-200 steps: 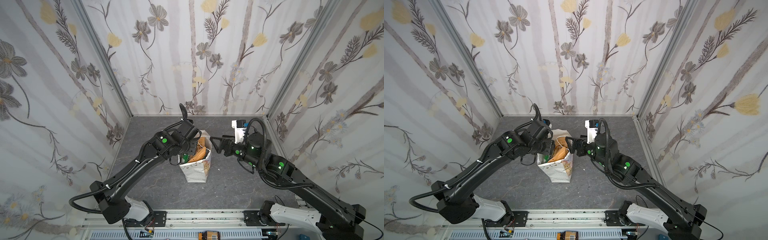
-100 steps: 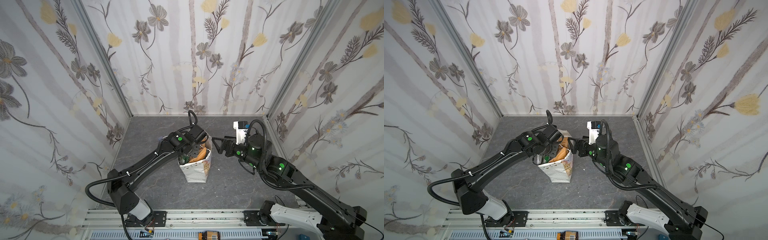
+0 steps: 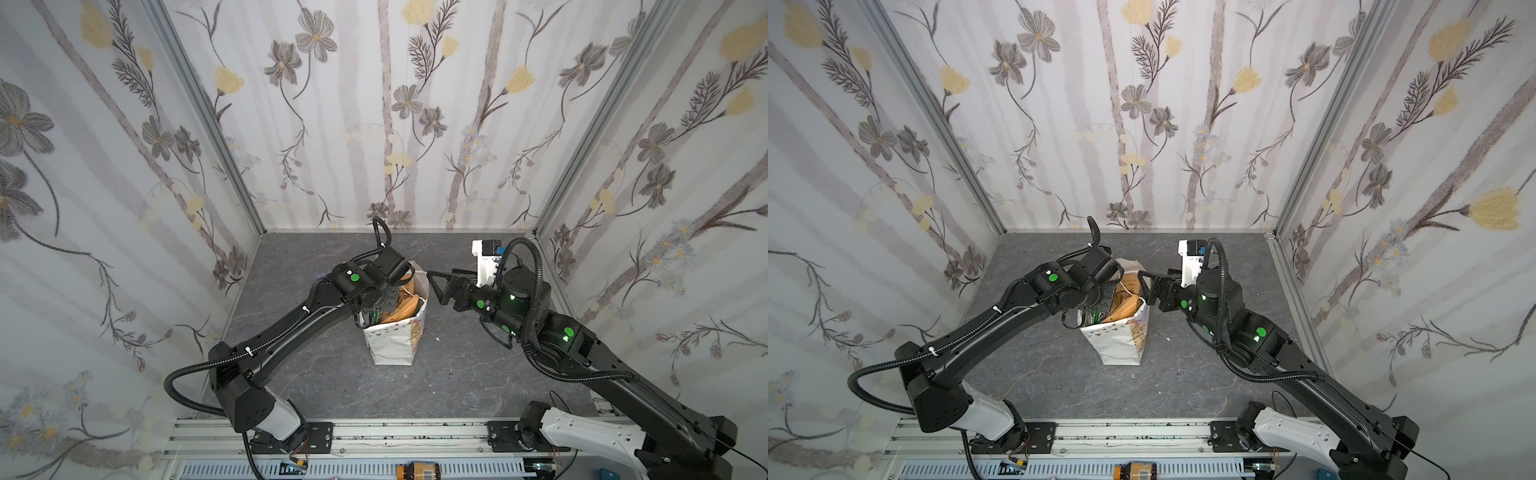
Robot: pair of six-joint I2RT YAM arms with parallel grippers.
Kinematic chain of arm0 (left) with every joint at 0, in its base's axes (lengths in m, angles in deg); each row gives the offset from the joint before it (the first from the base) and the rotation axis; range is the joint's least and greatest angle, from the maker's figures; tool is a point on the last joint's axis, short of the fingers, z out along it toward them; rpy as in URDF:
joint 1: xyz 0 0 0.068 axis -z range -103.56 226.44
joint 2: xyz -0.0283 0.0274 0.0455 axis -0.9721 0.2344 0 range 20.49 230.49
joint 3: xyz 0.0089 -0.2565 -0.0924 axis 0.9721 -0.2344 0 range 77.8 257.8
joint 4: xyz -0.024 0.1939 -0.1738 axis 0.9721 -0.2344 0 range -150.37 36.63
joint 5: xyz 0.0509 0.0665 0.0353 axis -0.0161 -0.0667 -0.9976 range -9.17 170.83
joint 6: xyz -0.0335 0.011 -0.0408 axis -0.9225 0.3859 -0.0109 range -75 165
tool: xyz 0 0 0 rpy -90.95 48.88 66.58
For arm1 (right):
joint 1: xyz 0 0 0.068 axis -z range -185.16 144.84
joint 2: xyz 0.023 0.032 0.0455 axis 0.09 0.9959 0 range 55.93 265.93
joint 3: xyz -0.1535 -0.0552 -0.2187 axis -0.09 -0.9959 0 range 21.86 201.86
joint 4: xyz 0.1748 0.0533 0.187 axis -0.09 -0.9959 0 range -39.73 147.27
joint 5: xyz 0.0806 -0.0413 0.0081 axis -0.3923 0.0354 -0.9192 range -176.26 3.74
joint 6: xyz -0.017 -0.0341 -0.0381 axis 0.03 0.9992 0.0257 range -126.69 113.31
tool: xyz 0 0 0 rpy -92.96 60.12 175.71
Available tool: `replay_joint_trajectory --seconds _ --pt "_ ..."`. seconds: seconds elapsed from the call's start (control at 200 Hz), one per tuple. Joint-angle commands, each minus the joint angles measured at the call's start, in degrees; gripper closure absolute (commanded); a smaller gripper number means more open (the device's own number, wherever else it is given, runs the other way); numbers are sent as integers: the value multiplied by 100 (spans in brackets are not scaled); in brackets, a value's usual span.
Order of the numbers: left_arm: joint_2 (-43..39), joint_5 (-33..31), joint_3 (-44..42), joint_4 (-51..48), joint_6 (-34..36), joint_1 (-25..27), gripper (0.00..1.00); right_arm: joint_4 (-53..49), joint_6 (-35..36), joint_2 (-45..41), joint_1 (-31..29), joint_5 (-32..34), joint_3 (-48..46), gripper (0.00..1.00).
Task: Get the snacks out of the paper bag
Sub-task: 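Lift the green candy bag out with the left gripper while right opens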
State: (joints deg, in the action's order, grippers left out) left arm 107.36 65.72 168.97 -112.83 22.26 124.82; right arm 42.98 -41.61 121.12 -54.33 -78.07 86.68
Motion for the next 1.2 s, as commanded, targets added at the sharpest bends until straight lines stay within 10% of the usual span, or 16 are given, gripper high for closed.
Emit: replay_joint_trajectory --seconds 0.0,0.689,1.194 --pt "-157 27 147 5 -63 0 100 388 -37 -119 4 160 -103 9" --pt "-512 -170 1942 -300 592 -3 100 1132 -148 -665 500 52 -496 1" --pt "477 1370 4729 410 649 -65 100 3022 -1595 -50 1321 -2239 -362 0"
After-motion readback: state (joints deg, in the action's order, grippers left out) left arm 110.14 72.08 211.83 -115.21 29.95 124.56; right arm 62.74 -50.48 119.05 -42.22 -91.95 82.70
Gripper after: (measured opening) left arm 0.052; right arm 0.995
